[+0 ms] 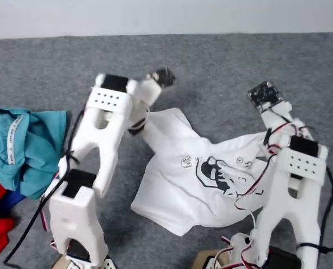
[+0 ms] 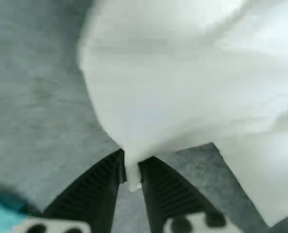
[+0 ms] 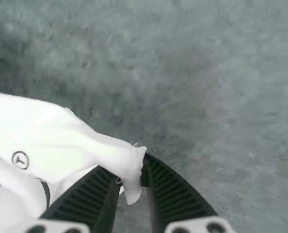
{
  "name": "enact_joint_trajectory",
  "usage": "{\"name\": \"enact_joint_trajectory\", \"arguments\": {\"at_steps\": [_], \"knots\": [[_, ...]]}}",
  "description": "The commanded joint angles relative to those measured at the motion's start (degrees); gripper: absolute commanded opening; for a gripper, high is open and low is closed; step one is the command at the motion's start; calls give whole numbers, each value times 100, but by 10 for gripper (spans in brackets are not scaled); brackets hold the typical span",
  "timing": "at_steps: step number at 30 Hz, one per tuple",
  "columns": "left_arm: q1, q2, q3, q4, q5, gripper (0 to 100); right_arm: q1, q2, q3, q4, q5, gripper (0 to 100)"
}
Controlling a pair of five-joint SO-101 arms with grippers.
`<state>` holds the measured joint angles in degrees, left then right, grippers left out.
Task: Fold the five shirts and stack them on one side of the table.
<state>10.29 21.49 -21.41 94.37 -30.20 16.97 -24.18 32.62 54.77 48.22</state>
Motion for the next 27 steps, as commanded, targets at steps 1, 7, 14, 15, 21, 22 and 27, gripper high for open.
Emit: {"name": "enact_joint_trajectory", "arguments": {"at_steps": [1,7,14,15,21,22,27], "knots": [[-35,-809,-769,369,431,6,4,-470,-888,470,-70,10],[-114,-1688,-1842,580,914,6,-514,-892,-1670,1209,-44,10],[-484,-2303,-3415,563,1002,6,-1182,-1279,-2426,1710,-53,10],[-571,-2356,-3635,563,1002,6,-1191,-1305,-2505,1719,-53,10],[-923,-2462,-5147,545,985,5,-1138,-1508,-3095,1930,-53,10],[-923,-2470,-5385,501,967,5,-1121,-1534,-3191,1956,-53,10],[-905,-2497,-6281,316,378,5,-1015,-1877,-3516,1956,-53,10]]}}
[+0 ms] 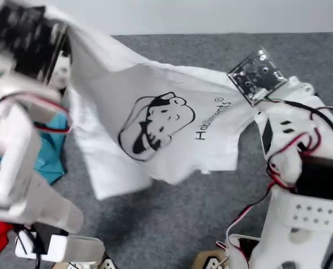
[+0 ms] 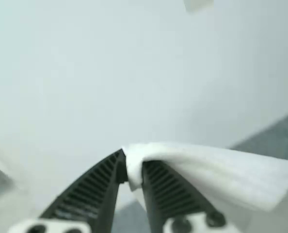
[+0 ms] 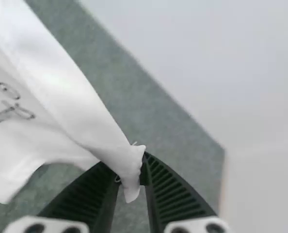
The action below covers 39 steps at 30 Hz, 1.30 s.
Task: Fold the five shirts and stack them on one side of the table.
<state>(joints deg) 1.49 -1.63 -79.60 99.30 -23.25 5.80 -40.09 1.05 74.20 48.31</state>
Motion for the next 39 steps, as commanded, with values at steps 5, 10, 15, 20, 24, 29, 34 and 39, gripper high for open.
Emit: {"name": "enact_joint_trajectory", "arguments": {"at_steps": [5,10,15,20,24,29,34,39], "knots": [[-62,-501,-646,-220,-905,5,119,-778,-360,180,-35,10],[-79,-1020,-629,-176,-1433,5,127,-1358,-360,374,-35,10],[-79,-1635,-620,114,-1908,5,127,-2070,-378,532,237,10],[-756,-2145,-620,79,-2171,5,312,-2826,-378,549,545,10],[-1222,-2365,-620,97,-2163,5,629,-3125,-255,620,862,10],[-1345,-2382,224,105,-2163,5,664,-3116,501,655,1099,10],[-1310,-2382,2255,105,-2207,5,382,-3116,2004,286,1424,10],[-791,-2374,4708,35,-2901,5,22,-3108,3543,-664,1477,10]]}}
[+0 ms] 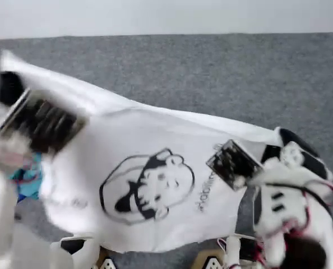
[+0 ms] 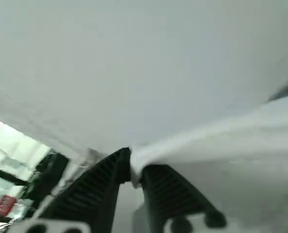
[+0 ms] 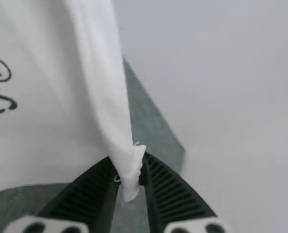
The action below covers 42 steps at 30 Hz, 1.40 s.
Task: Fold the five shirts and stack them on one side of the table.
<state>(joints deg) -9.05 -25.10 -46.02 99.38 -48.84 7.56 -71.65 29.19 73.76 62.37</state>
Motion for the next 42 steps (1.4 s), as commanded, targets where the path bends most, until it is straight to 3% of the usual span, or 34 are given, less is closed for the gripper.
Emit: {"name": "enact_joint_trajectory", "arguments": {"at_steps": [1,4,12,19,24,35,42], "knots": [[396,-26,1833,-97,-378,5,-215,48,1029,-892,70,10],[633,-26,3240,-1020,-378,5,-418,48,1829,-1727,70,10],[624,44,6369,-4624,-369,5,-664,1095,2655,-3723,79,10],[615,976,6343,-6303,-202,5,-655,3257,1714,-5130,79,10],[615,2084,5420,-6699,-167,5,-646,4813,316,-5402,79,10],[642,4000,3116,-6690,-167,5,-681,7521,-2673,-5332,70,10],[668,4202,2501,-5767,-176,5,-778,7969,-3138,-5095,88,10]]}}
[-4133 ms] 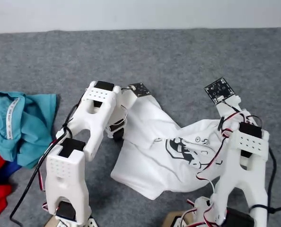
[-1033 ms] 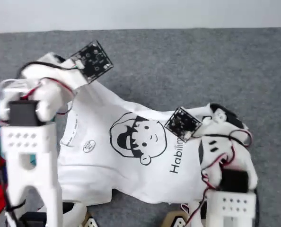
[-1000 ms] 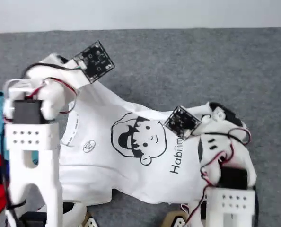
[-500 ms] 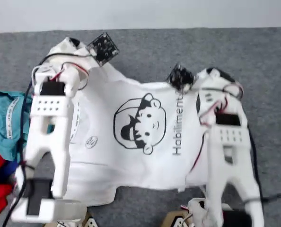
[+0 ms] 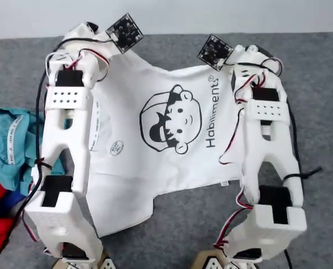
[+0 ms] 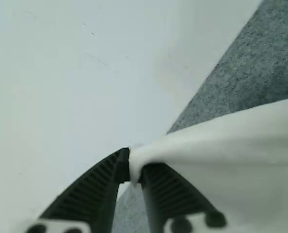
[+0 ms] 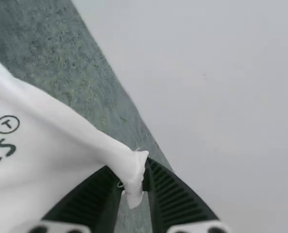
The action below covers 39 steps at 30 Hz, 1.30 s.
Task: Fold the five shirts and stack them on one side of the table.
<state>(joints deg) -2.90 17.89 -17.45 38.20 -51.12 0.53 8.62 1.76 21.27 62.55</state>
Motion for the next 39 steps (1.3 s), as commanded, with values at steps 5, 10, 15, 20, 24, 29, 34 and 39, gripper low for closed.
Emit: {"name": "enact_joint_trajectory", "arguments": {"at_steps": [5,10,15,20,24,29,34,39], "knots": [[97,-255,-382,1442,53,5,-101,-75,-404,963,62,10],[149,-633,-374,2910,53,5,-92,-268,-396,1982,62,10],[114,-870,-374,4334,53,5,-101,-523,-396,3055,53,10],[149,-993,-374,5442,44,5,-92,-708,-396,4040,-70,10],[141,-1002,-374,6207,53,5,-101,-848,-396,4673,-536,10],[70,-1231,-277,6242,580,5,-127,-989,-396,5499,-1204,10],[316,-2022,497,6242,853,5,-145,-1130,-396,6167,-1670,10],[475,-3095,1938,6242,941,5,-110,-1200,-396,6651,-1749,10]]}}
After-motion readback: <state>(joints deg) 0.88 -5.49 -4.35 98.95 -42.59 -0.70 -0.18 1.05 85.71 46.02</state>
